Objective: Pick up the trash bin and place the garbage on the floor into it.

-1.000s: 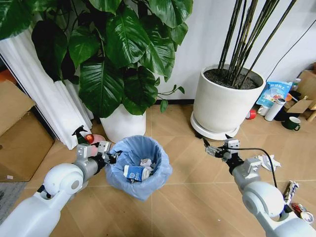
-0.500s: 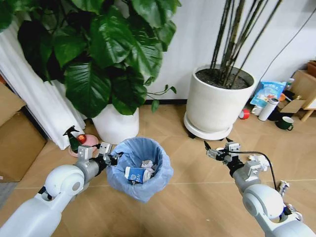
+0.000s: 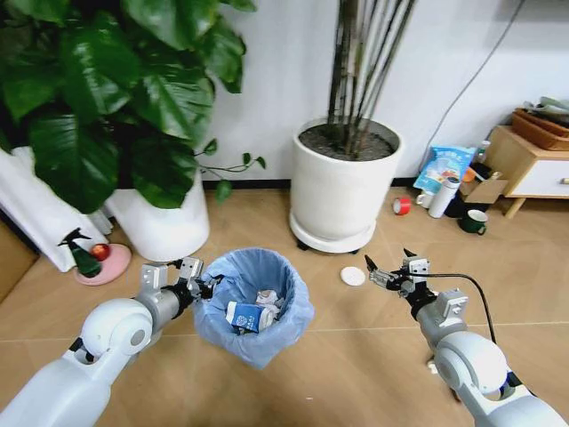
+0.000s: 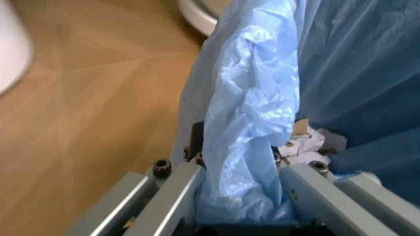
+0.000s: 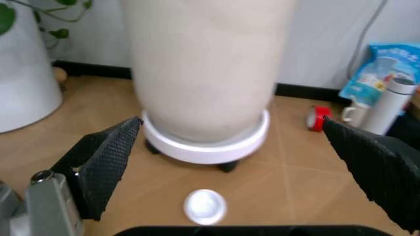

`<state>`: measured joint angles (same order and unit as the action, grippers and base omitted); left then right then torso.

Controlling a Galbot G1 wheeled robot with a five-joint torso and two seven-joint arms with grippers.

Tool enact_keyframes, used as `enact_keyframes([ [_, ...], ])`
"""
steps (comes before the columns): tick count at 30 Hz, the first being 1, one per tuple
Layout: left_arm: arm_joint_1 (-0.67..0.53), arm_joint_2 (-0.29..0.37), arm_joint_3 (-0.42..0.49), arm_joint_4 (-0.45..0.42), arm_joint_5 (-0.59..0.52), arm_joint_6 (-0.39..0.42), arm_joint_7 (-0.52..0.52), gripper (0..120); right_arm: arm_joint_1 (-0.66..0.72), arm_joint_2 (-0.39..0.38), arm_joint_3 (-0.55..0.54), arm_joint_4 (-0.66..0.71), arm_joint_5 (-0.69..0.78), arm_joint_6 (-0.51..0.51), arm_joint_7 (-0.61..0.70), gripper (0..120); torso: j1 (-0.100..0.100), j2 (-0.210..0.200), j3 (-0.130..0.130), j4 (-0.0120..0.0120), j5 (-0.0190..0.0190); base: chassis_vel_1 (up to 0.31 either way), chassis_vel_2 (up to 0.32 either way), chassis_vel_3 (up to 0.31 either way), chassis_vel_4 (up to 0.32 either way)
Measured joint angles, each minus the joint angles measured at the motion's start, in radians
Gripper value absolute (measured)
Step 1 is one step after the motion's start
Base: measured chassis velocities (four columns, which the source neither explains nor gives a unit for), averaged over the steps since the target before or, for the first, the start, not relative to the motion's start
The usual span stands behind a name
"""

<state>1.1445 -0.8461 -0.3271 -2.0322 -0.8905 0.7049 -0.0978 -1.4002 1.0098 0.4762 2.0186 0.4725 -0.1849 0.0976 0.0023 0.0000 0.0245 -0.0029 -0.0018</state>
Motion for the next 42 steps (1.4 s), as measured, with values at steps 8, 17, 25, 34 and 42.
enact_keyframes([
  [8,0.008,-0.008,0.001,-0.004,0.003,-0.001,0.003,1,-0.005,0.005,-0.005,-0.001,0.009,0.011,-0.006,100,0.000,0.000,0.000,-0.0004,0.0005,-0.263,-0.296,0.294,0.258],
  [17,0.012,-0.013,0.001,-0.007,0.009,-0.003,0.006,1,-0.012,0.015,0.004,-0.007,-0.006,0.004,-0.014,100,0.000,0.000,0.000,0.0009,-0.0005,0.013,-0.018,0.041,0.012],
  [25,0.015,-0.014,0.001,-0.010,0.012,-0.005,0.009,1,-0.019,0.020,0.006,-0.007,-0.014,0.006,-0.017,100,0.000,0.000,0.000,0.0005,-0.0002,0.001,0.041,-0.004,-0.027],
  [34,0.019,-0.013,0.002,-0.013,0.016,-0.007,0.013,1,-0.029,0.028,0.001,-0.004,-0.023,0.008,-0.021,100,0.000,0.000,0.000,0.0002,-0.0001,-0.140,0.107,0.129,-0.099],
  [42,0.018,-0.016,0.003,-0.013,0.018,-0.008,0.015,1,-0.057,0.028,0.008,-0.026,-0.032,0.002,-0.022,100,0.000,0.000,0.000,0.0010,0.0000,-0.099,0.132,0.096,-0.120],
])
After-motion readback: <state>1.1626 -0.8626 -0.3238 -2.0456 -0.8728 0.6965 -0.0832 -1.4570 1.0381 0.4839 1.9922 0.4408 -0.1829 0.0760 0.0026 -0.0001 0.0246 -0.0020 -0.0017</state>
